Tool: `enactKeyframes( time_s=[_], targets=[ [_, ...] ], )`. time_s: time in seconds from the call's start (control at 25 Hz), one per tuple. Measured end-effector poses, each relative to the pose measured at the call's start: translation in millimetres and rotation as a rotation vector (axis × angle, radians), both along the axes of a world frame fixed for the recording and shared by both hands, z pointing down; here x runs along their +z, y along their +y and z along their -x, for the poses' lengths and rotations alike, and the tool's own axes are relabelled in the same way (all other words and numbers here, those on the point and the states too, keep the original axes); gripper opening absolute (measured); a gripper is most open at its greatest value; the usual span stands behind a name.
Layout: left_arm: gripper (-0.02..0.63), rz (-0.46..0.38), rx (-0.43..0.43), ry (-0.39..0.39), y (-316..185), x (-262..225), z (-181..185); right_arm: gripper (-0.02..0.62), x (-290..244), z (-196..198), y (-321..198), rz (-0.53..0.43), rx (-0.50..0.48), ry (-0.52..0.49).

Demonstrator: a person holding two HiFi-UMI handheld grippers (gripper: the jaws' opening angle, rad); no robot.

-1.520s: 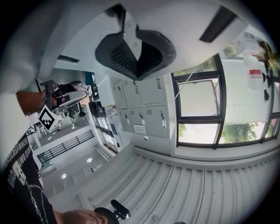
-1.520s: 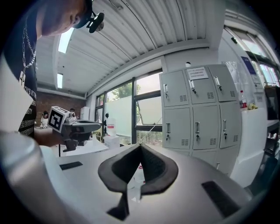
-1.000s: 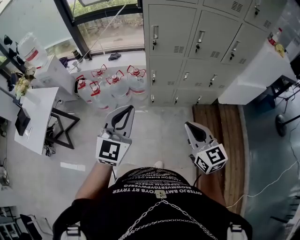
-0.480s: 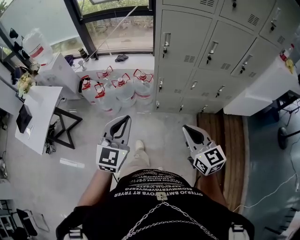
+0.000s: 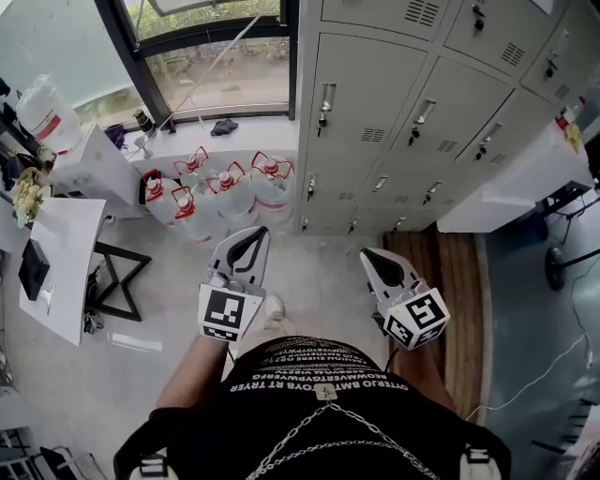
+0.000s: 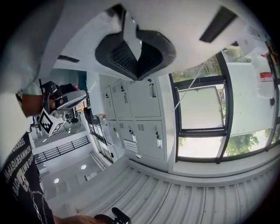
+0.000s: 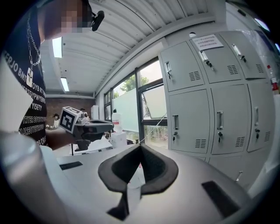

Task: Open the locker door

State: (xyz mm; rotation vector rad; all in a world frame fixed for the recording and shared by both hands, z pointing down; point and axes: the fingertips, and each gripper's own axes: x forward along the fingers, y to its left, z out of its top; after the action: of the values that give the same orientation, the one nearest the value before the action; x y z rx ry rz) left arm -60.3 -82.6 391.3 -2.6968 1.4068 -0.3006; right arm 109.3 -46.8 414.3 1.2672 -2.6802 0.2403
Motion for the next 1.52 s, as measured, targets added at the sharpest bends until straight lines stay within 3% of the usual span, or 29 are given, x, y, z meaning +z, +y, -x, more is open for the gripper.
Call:
enactKeyframes(
  time_s=[0.68, 0.92, 1.36, 1.52],
  targets=[
    [0.005, -0.006, 0.043, 0.034, -116, -2, 63, -0.003, -7, 71, -106, 0.011, 0.008, 0.057],
    [0.005, -0.028, 0.076, 0.056, -152, -10, 82, -0.003, -21, 94, -142, -0.039, 0.049, 0.064],
    [0.005, 0.017, 0.19, 0.043, -185, 10, 53, -0.003, -5, 62, -164, 0.002, 0.175, 0.062],
    [0.005, -0.002, 0.188, 0.031, -200, 6, 45, -0.002, 3, 53, -187, 0.014, 0.171, 0.054]
  ],
)
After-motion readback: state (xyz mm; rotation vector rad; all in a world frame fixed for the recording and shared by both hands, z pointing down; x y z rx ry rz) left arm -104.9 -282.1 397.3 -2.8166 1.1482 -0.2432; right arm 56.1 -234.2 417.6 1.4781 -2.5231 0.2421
